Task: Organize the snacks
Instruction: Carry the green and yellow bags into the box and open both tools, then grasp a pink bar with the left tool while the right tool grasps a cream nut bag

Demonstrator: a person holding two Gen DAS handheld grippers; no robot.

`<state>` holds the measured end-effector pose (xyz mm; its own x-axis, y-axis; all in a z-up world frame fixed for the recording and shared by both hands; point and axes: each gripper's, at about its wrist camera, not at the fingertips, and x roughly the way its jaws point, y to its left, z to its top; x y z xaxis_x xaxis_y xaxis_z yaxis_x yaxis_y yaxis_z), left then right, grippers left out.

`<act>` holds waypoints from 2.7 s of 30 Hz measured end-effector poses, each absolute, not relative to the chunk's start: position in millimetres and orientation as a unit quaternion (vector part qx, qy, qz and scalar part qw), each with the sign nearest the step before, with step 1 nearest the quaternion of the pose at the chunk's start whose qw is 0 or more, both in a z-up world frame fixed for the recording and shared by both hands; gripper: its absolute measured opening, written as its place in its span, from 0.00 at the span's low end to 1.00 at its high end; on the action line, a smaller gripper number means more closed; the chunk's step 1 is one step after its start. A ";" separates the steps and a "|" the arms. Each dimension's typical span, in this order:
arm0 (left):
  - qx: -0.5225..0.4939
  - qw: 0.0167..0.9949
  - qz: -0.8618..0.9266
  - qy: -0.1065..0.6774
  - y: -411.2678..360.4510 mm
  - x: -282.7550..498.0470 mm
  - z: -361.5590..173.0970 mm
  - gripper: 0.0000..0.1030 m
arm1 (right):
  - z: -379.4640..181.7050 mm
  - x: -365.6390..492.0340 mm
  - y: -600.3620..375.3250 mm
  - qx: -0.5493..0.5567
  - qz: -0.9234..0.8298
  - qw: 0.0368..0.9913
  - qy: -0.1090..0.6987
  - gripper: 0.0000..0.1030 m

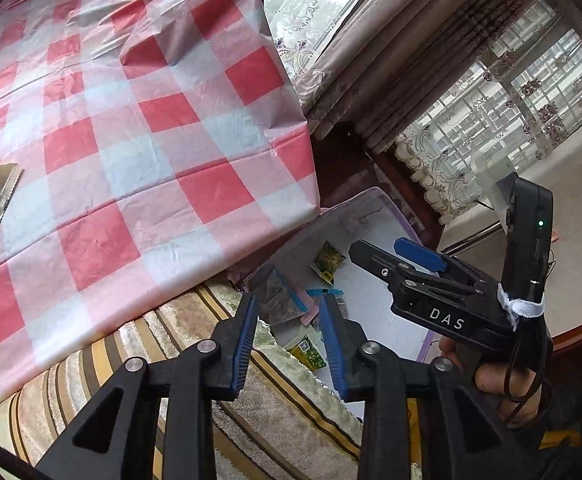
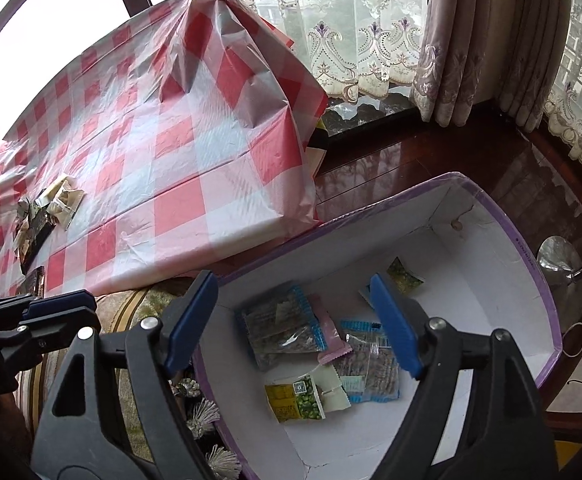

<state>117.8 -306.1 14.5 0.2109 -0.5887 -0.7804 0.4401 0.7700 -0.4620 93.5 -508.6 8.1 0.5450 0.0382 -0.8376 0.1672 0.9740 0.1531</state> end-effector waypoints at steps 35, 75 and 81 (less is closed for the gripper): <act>-0.199 0.887 0.008 0.417 76.6 180.9 -6.5 0.57 | 22.0 198.3 -251.3 -0.095 0.124 0.901 0.405 0.91; -0.204 0.893 0.013 0.400 90.9 189.7 -14.4 0.18 | -7.4 248.2 -217.7 -0.053 0.197 0.866 0.457 0.47; -0.188 0.904 0.015 0.384 70.3 169.5 5.9 0.18 | 5.2 227.9 -233.0 -0.033 0.193 0.874 0.445 0.47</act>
<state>169.5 70.3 5.9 0.7050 -0.1184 -0.6993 -0.1709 0.9285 -0.3296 228.0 -233.0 5.2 0.5291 0.3082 -0.7906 -0.3662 0.9234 0.1149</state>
